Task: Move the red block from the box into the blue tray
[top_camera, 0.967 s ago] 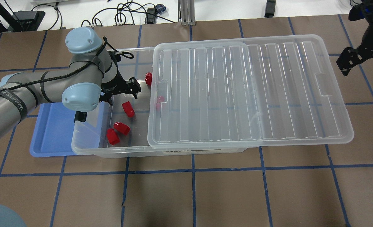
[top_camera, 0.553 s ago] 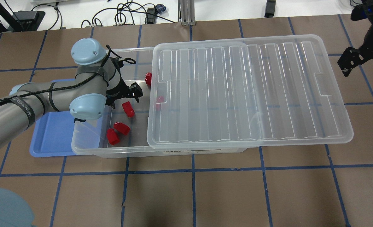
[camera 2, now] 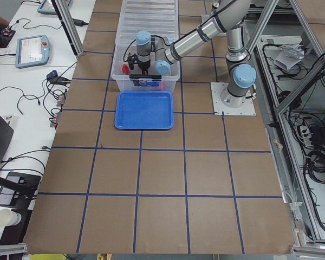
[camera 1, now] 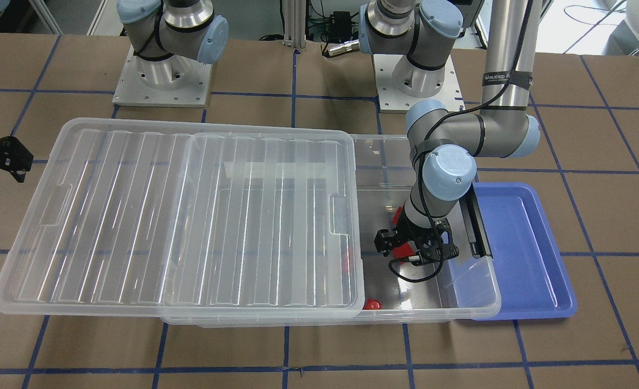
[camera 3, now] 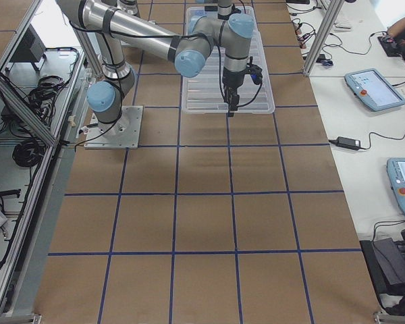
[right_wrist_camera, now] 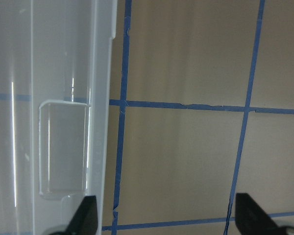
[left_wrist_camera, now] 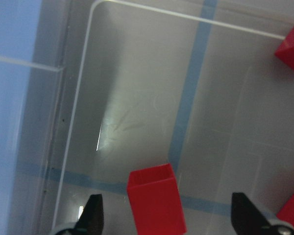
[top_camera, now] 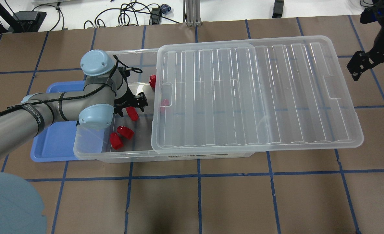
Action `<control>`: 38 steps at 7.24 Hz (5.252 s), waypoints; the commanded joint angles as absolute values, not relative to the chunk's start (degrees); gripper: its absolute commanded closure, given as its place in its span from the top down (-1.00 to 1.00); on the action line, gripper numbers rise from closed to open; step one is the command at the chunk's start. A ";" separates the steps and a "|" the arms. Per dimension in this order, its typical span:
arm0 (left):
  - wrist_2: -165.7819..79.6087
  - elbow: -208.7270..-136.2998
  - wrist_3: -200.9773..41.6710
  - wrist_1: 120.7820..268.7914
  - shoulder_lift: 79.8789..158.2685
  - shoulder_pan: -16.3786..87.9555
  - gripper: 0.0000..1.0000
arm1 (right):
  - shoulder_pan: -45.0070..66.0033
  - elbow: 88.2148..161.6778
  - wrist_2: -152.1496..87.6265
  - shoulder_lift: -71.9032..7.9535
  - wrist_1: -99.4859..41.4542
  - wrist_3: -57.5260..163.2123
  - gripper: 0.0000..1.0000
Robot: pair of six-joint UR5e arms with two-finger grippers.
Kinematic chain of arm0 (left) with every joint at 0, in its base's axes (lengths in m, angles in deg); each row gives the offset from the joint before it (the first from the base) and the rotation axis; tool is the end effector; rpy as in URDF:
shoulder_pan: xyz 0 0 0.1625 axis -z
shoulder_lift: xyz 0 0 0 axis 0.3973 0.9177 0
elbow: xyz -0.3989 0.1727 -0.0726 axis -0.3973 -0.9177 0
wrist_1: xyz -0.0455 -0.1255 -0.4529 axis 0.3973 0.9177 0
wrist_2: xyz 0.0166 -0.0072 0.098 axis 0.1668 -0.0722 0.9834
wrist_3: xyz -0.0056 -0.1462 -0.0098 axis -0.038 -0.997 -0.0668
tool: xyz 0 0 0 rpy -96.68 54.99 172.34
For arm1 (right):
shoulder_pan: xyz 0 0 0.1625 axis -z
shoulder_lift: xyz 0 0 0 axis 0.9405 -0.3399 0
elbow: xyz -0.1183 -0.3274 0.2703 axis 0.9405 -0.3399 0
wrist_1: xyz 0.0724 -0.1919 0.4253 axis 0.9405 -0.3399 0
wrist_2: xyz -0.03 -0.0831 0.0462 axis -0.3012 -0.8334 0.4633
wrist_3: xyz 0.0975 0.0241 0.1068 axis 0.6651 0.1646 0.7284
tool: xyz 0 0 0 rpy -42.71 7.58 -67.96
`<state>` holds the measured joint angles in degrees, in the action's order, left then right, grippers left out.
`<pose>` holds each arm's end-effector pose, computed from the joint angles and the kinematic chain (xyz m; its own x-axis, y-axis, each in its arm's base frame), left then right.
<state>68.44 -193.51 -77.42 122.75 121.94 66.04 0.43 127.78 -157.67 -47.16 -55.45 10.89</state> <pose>-0.1276 -0.5961 0.1084 -0.9742 -0.2256 0.0050 -0.2257 0.9739 -0.0226 -0.1088 -0.5880 0.3783 -0.9733 -0.0890 0.2117 -0.0793 0.9954 0.0539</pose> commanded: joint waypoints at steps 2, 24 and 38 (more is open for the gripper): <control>68.80 -193.87 -77.32 123.24 120.93 65.63 -0.76 | 0.43 127.93 -157.68 -47.25 -55.37 10.68 1.00; 65.54 -187.81 -43.22 136.43 120.66 39.61 -0.02 | 4.21 131.36 -153.14 -43.90 -56.07 11.29 1.00; 69.86 -168.47 -70.90 167.80 102.47 67.48 1.00 | -14.15 131.53 -147.49 -43.73 -54.05 39.05 1.00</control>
<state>70.13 -168.66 -70.42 167.70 103.10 67.20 -13.04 131.53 -148.63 -43.73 -54.18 36.95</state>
